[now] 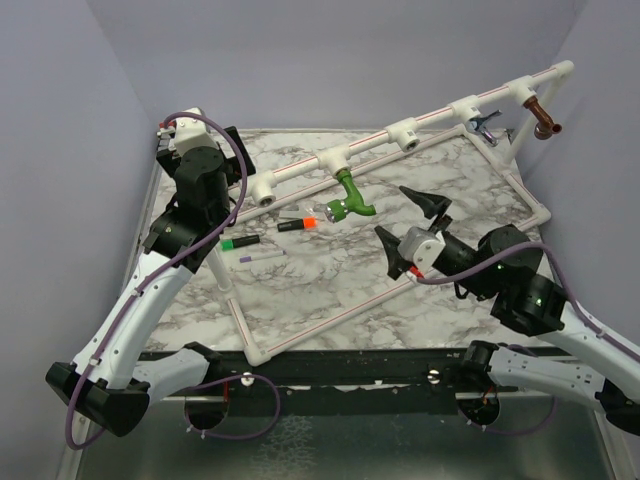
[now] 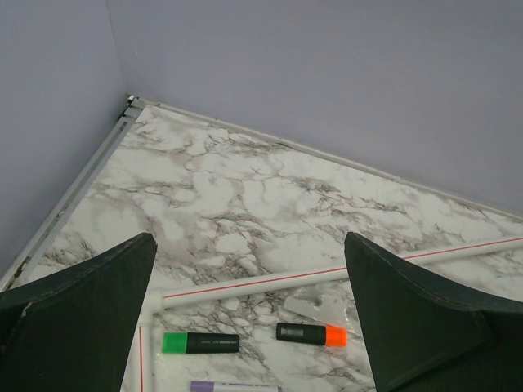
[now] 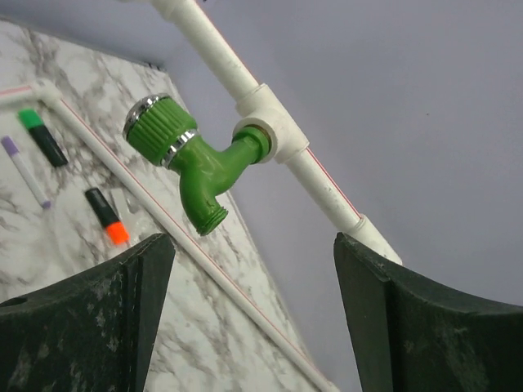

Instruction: Install the water faucets

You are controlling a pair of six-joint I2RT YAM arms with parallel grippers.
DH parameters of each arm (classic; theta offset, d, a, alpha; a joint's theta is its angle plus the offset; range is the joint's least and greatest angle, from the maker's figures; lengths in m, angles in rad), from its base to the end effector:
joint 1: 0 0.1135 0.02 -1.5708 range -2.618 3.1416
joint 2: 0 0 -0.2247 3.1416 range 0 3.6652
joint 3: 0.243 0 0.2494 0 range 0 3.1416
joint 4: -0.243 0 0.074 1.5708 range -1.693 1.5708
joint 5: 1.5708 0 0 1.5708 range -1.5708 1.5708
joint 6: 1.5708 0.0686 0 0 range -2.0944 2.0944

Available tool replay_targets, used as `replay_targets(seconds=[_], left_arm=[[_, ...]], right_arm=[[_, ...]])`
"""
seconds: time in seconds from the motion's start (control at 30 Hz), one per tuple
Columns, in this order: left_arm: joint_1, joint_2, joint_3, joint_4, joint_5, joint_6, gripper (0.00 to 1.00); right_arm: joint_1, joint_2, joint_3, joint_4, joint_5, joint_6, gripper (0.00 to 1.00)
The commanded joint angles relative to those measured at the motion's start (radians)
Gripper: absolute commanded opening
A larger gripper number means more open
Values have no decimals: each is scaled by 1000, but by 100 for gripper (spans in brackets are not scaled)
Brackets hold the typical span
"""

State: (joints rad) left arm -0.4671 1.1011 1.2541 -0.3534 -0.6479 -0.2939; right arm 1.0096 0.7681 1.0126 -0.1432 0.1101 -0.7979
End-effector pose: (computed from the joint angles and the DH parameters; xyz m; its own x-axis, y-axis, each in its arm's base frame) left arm 0.2638 -0.0867 0.3844 -0.1211 -0.1976 -0.9728 -0.2133 0.9623 -0.1689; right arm 0.1236 0.1824 0.4008 0.5983 -0.3852 -0.7026 -0.5084 0.4953 -0.7045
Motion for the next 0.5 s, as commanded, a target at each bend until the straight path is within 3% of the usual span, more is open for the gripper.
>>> replay_targets(seconds=[0.0,0.17,0.47], left_arm=[[-44,43,-96,-338,161,41,99],[-44,43,-96,-339,159,41,99],[-44,42,-100,-338,149,44,99]], right_arm=[[0,41,9,-108,9,-303,85],[0,90,17,-92,43,-449,85],[4,123,-79,177,45,-720,85]])
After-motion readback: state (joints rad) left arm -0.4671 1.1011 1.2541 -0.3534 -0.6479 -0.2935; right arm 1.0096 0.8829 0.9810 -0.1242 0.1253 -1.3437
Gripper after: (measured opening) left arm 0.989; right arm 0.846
